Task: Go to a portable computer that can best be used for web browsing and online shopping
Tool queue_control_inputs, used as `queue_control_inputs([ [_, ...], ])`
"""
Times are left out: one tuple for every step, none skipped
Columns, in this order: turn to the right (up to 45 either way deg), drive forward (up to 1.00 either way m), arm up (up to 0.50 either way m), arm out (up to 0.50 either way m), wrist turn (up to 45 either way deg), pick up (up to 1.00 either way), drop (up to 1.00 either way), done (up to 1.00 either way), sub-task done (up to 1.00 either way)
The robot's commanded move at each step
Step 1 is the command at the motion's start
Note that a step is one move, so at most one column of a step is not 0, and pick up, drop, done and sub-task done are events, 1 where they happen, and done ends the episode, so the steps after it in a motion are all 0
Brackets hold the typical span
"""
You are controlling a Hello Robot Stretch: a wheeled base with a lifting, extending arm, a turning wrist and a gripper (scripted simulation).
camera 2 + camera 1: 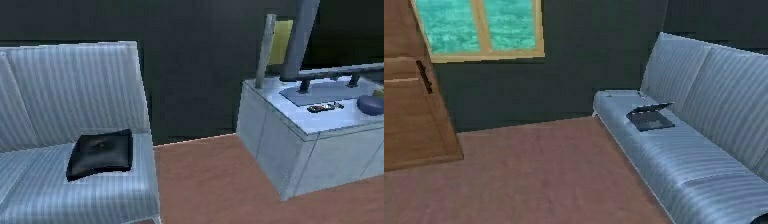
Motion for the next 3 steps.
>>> queue_control_inputs([
  [0.0, 0.95, 0.00, 0.00, 0.0, 0.00, 0.00, 0.00, 0.00],
  [42.0, 0.00, 0.00, 0.00, 0.0, 0.00, 0.00, 0.00, 0.00],
  [0.0, 0.00, 0.00, 0.00, 0.0, 0.00, 0.00, 1.00, 0.00],
])
